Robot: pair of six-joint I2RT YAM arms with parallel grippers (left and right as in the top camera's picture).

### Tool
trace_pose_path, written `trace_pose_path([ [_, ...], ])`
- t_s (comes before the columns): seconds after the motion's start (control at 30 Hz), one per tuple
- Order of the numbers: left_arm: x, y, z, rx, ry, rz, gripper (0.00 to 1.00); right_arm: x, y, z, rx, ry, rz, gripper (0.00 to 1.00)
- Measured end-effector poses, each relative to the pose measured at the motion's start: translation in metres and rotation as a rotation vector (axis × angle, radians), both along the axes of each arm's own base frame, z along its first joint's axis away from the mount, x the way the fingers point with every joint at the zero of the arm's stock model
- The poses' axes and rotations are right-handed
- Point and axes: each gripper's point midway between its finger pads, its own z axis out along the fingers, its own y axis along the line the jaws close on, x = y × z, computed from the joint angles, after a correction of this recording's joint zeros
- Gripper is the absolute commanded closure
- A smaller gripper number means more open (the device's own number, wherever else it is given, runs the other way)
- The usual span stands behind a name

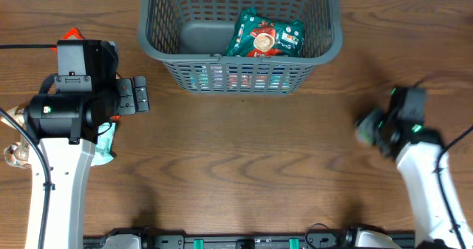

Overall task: Pack container
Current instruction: 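Carry the jar with the right gripper and lower it into the basket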

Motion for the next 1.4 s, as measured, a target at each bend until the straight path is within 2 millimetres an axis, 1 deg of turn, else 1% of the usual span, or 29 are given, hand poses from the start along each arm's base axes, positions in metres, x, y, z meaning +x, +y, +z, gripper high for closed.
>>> trace_pose_path([
  [0.03, 0.000, 0.000, 0.000, 0.000, 0.001, 0.000, 0.01, 0.008, -0.001, 0.018, -0.012, -0.017, 0.016, 0.99],
  [0.1, 0.000, 0.000, 0.000, -0.001, 0.000, 0.000, 0.01, 0.028, -0.006, 0.067, -0.049, -0.062, 0.059, 0.99],
  [0.17, 0.000, 0.000, 0.000, -0.001, 0.000, 0.000, 0.01, 0.040, -0.009, 0.107, -0.078, -0.076, 0.095, 0.99],
  [0.2, 0.000, 0.000, 0.000, 0.000, 0.000, 0.001, 0.01, 0.045, -0.010, 0.123, -0.089, -0.075, 0.112, 0.99],
  [0.27, 0.000, 0.000, 0.000, 0.000, -0.001, 0.001, 0.02, 0.051, -0.010, 0.145, -0.098, -0.053, 0.142, 0.99],
  [0.33, 0.000, 0.000, 0.000, 0.000, 0.000, 0.001, 0.02, 0.062, -0.007, 0.165, -0.097, -0.030, 0.190, 0.99],
  [0.4, 0.000, 0.000, 0.000, 0.000, -0.001, 0.001, 0.01, 0.078, 0.002, 0.181, -0.091, -0.026, 0.258, 0.99],
  [0.43, 0.000, 0.000, 0.000, 0.000, -0.001, 0.000, 0.01, 0.088, 0.011, 0.189, -0.089, -0.024, 0.313, 0.99],
  [0.47, 0.000, 0.000, 0.000, -0.001, -0.001, 0.000, 0.01, 0.094, 0.017, 0.192, -0.090, -0.029, 0.342, 0.99],
  [0.53, 0.000, 0.000, 0.000, 0.000, -0.001, 0.001, 0.01, 0.111, 0.035, 0.203, -0.110, -0.049, 0.422, 0.99],
  [0.57, 0.000, 0.000, 0.000, 0.000, -0.001, 0.001, 0.01, 0.123, 0.048, 0.211, -0.131, -0.083, 0.471, 0.99],
  [0.6, 0.000, 0.000, 0.000, 0.000, -0.001, 0.001, 0.01, 0.132, 0.059, 0.218, -0.146, -0.115, 0.507, 0.99],
  [0.63, 0.000, 0.000, 0.000, 0.000, 0.000, 0.001, 0.01, 0.142, 0.074, 0.226, -0.166, -0.156, 0.552, 0.99],
  [0.67, 0.000, 0.000, 0.000, 0.000, -0.001, 0.001, 0.01, 0.148, 0.088, 0.234, -0.178, -0.192, 0.587, 0.99],
  [0.73, 0.000, 0.000, 0.000, 0.000, -0.001, 0.001, 0.01, 0.158, 0.117, 0.251, -0.206, -0.275, 0.660, 0.99],
  [0.87, 0.000, 0.000, 0.000, 0.000, -0.001, 0.001, 0.01, 0.169, 0.169, 0.283, -0.255, -0.429, 0.781, 0.99],
  [0.93, 0.000, 0.000, 0.000, 0.000, -0.001, 0.001, 0.01, 0.174, 0.190, 0.293, -0.286, -0.487, 0.825, 0.99],
  [1.0, 0.000, 0.000, 0.000, 0.000, -0.001, 0.001, 0.01, 0.180, 0.210, 0.301, -0.320, -0.539, 0.873, 0.99],
  [1.07, 0.000, 0.000, 0.000, 0.000, -0.001, 0.001, 0.01, 0.186, 0.230, 0.302, -0.353, -0.573, 0.925, 0.99],
  [1.17, 0.000, 0.000, 0.000, 0.000, 0.000, 0.001, 0.01, 0.196, 0.257, 0.291, -0.386, -0.583, 1.003, 0.99],
  [1.2, 0.000, 0.000, 0.000, 0.000, 0.000, 0.001, 0.01, 0.199, 0.268, 0.280, -0.393, -0.570, 1.037, 0.99],
  [1.27, 0.000, 0.000, 0.000, 0.000, 0.000, 0.001, 0.01, 0.206, 0.283, 0.258, -0.392, -0.534, 1.093, 0.99],
  [1.33, 0.000, 0.000, 0.000, 0.000, 0.000, 0.001, 0.01, 0.213, 0.297, 0.233, -0.383, -0.494, 1.148, 0.99],
  [1.4, 0.000, 0.000, 0.000, 0.000, 0.001, 0.001, 0.01, 0.220, 0.310, 0.202, -0.368, -0.447, 1.202, 0.99],
])
